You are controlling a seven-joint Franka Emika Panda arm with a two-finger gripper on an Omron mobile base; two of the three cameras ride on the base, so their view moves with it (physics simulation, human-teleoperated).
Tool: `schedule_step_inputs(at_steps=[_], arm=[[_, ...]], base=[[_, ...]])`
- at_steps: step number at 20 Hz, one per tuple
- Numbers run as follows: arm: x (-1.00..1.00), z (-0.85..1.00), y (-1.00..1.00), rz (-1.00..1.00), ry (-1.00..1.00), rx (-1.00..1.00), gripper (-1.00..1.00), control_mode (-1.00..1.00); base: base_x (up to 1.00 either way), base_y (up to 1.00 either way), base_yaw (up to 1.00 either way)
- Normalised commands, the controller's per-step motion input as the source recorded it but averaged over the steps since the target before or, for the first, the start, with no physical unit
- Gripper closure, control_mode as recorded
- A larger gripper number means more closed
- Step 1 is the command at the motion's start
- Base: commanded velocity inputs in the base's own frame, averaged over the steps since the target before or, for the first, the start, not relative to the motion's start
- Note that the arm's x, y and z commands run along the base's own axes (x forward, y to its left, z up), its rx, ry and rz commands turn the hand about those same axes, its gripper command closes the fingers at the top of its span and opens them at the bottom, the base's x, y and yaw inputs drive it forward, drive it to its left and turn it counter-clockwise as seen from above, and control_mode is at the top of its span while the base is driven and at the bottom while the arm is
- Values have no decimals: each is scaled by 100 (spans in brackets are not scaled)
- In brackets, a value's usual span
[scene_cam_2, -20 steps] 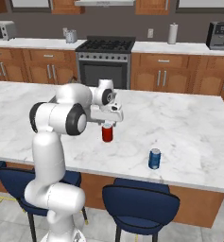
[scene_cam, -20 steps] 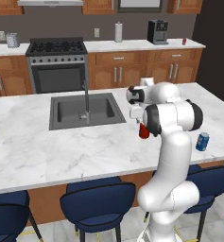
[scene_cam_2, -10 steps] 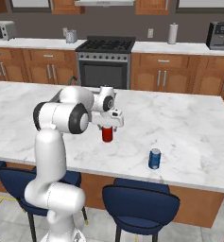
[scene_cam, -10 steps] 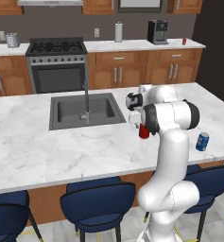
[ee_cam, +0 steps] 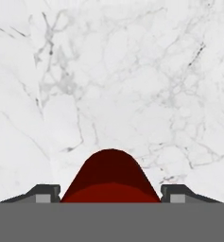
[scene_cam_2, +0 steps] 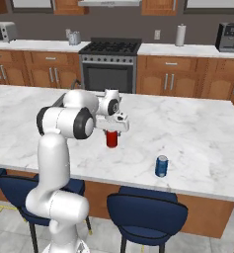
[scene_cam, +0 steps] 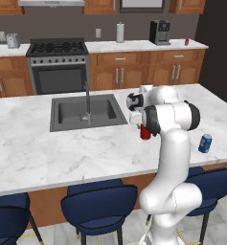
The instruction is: Four empty soda cans are scattered around the kitchen. Gather all the cans and cluster them next to the stove for recycling.
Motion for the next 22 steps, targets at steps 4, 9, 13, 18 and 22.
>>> schedule_step_inputs(at_steps=[4, 9, 13, 18, 22], arm=[[-1, 2, 3, -1, 0, 0, 100, -100], [-36, 53, 2, -3, -1, 1, 100, -100], [-47, 74, 2, -1, -6, 1, 100, -100], [-66, 55, 5, 0, -10, 3, 100, -100], [-64, 60, 14, 0, -1, 0, 100, -100]], base=[[0, 0, 0], [0, 0, 0], [0, 0, 0], [0, 0, 0], [0, 0, 0]])
